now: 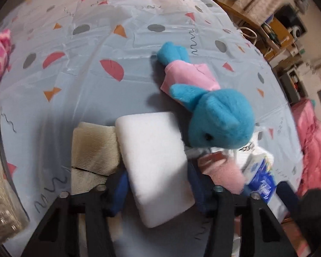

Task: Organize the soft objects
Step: 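Lift the white pad with the left tool while the right tool moves to the beige mesh roll, then carry the white pad over the tray with the left tool while the right tool grasps the mesh roll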

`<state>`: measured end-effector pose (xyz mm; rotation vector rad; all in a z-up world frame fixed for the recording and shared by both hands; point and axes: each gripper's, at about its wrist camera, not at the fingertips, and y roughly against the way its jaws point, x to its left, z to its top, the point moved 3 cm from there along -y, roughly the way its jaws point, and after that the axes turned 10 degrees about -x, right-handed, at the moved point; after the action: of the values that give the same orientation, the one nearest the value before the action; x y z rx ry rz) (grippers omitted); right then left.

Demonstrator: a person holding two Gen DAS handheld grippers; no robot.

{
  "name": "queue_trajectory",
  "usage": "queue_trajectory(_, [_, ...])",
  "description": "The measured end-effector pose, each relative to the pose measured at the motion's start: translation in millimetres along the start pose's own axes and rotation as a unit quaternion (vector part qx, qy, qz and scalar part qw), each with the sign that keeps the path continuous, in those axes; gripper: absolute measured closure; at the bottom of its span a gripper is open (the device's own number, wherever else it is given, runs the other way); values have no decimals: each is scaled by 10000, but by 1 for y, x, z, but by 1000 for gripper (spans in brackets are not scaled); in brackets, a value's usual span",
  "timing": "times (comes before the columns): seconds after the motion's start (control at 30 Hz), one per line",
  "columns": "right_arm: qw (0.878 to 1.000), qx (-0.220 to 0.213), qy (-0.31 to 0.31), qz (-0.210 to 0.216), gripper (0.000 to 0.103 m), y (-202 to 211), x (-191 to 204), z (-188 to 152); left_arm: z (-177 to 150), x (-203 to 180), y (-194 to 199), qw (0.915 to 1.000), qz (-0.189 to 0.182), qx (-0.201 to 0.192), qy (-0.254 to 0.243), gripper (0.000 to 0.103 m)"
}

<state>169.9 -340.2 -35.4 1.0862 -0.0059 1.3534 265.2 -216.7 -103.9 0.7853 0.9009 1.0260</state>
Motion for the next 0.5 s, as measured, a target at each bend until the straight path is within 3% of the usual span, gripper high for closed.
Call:
queue_trajectory(0.13, [10000, -1, -32, 59, 26, 0, -1, 1, -5, -1, 13, 9992, -53, -210, -344, 55])
queue_trajectory(0.33, [10000, -19, 7, 7, 30, 1, -1, 0, 4, -4, 64, 9918, -127, -889, -906, 55])
queue_trajectory(0.5, [9996, 240, 175, 44, 30, -9, 6, -9, 34, 26, 110, 9886, -49, -1365, -639, 55])
